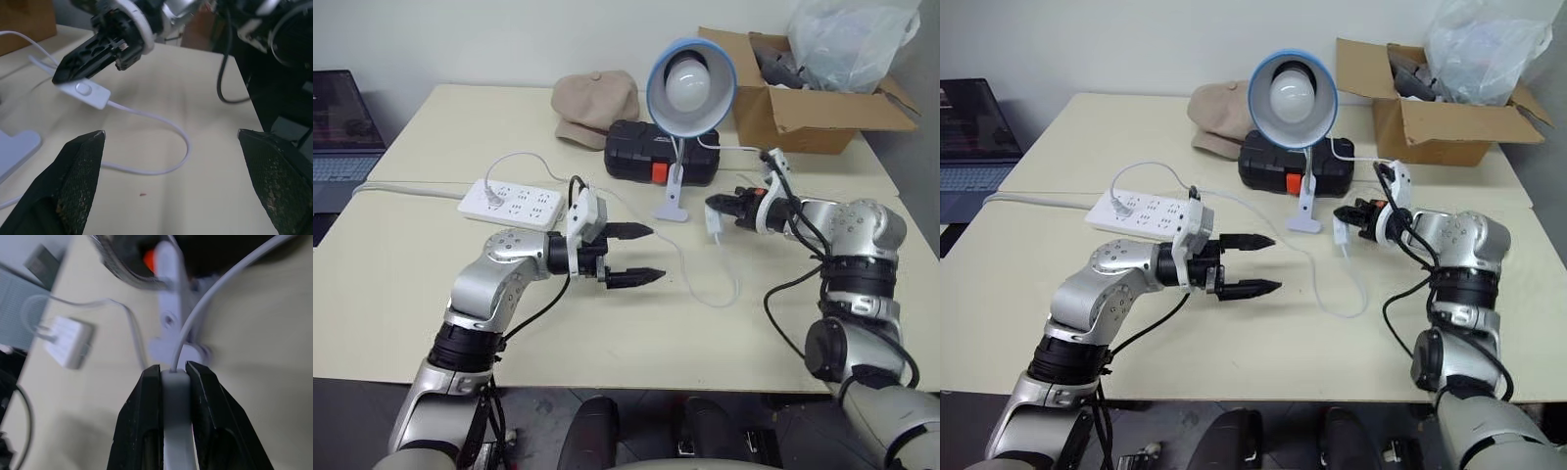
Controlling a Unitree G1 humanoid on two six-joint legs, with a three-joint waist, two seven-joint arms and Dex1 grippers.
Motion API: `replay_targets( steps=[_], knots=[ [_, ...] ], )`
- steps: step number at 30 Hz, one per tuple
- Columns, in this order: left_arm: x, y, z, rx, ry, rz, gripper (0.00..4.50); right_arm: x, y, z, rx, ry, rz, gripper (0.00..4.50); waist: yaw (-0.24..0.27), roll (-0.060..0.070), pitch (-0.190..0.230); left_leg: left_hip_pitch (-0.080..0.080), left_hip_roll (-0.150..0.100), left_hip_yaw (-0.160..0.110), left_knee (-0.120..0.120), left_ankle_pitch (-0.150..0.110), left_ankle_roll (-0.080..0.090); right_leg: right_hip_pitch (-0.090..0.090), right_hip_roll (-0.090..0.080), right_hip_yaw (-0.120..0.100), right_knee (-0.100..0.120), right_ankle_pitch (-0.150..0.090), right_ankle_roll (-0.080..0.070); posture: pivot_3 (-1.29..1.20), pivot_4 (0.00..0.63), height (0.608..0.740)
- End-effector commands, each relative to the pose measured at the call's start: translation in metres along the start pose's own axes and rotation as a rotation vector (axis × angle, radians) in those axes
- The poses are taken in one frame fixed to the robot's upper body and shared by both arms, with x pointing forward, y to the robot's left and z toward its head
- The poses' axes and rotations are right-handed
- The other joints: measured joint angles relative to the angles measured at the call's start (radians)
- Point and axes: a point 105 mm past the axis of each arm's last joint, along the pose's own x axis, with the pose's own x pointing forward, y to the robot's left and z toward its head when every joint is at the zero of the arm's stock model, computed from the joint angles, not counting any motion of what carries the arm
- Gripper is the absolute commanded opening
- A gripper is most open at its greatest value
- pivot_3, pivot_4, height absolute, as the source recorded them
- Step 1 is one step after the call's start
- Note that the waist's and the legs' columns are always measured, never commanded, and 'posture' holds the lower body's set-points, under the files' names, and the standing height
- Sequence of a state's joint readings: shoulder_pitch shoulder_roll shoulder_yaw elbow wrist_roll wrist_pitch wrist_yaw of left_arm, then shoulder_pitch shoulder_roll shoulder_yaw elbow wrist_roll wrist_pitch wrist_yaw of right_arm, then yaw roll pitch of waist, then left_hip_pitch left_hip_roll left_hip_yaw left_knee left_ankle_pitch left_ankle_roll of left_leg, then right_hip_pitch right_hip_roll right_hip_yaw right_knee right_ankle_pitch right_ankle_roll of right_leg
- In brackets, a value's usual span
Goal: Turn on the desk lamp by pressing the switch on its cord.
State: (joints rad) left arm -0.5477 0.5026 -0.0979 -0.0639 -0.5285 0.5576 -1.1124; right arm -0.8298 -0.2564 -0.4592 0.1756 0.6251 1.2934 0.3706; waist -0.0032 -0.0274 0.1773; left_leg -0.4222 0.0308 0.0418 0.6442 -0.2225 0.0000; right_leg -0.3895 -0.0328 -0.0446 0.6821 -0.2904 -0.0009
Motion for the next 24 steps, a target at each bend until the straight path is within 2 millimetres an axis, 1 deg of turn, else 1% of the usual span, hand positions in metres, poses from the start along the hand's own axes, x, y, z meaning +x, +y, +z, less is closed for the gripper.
replay_targets(
  steps=[1,3,5,8,10,13,16,19,24],
  knots=[
    [0.003,0.006,0.018,-0.091,-0.104,0.021,4.5,-0.021,0.035,0.01,-0.056,-0.151,0.153,0.39,0.0,0.0,0.0,0.0,0.0,0.0,0.0,0.0,0.0,0.0,0.0,0.0,0.0,0.0,0.0,0.0,0.15,0.74],
    [0.006,0.007,0.021,-0.153,-0.128,0.017,4.5,-0.027,0.046,0.0,-0.067,-0.159,0.207,0.39,0.0,0.0,0.0,0.0,0.0,-0.001,0.0,0.0,0.0,0.0,0.0,0.0,0.0,0.0,0.0,0.0,0.15,0.74],
    [0.008,0.007,0.025,-0.225,-0.154,-0.004,4.5,-0.032,0.062,-0.008,-0.071,-0.152,0.287,0.39,-0.001,0.0,0.0,0.0,0.0,-0.001,0.0,0.0,0.0,0.0,0.0,-0.001,0.0,0.0,0.0,0.0,0.15,0.74],
    [0.012,0.005,0.031,-0.299,-0.18,-0.052,4.5,-0.041,0.083,-0.015,-0.078,-0.129,0.406,0.39,-0.005,0.0,0.0,0.0,0.0,-0.001,0.0,0.0,0.0,0.0,0.0,0.0,0.001,0.0,0.0,0.0,0.15,0.74],
    [0.015,0.002,0.034,-0.336,-0.181,-0.091,4.5,-0.046,0.092,-0.019,-0.104,-0.104,0.457,0.39,-0.005,0.0,0.0,0.001,0.0,-0.001,0.0,0.0,0.0,0.0,0.0,0.0,0.001,0.0,0.0,0.0,0.15,0.74],
    [0.019,-0.007,0.038,-0.38,-0.185,-0.158,4.5,-0.05,0.102,-0.024,-0.136,-0.065,0.507,0.39,-0.004,0.0,0.0,0.001,0.0,-0.001,0.0,0.0,0.0,0.001,0.0,0.0,0.0,0.0,0.0,0.0,0.15,0.74],
    [0.021,-0.012,0.044,-0.41,-0.201,-0.199,4.5,-0.052,0.107,-0.027,-0.149,-0.045,0.533,0.39,-0.004,0.0,0.0,0.001,0.0,-0.001,0.0,0.0,0.0,0.0,0.0,0.0,0.0,0.0,0.0,0.0,0.15,0.74],
    [0.023,-0.014,0.048,-0.431,-0.217,-0.216,4.5,-0.053,0.11,-0.029,-0.154,-0.034,0.546,0.39,-0.004,0.0,0.0,0.001,0.0,-0.001,0.0,0.0,0.0,0.0,0.0,0.0,0.0,0.0,0.0,0.0,0.15,0.74],
    [0.024,-0.016,0.048,-0.444,-0.219,-0.225,4.5,-0.055,0.112,-0.027,-0.154,-0.025,0.561,0.39,-0.004,0.0,0.0,0.001,0.0,-0.001,0.0,0.0,0.0,0.0,0.001,0.0,0.0,0.0,0.0,0.0,0.15,0.74]
  ],
)
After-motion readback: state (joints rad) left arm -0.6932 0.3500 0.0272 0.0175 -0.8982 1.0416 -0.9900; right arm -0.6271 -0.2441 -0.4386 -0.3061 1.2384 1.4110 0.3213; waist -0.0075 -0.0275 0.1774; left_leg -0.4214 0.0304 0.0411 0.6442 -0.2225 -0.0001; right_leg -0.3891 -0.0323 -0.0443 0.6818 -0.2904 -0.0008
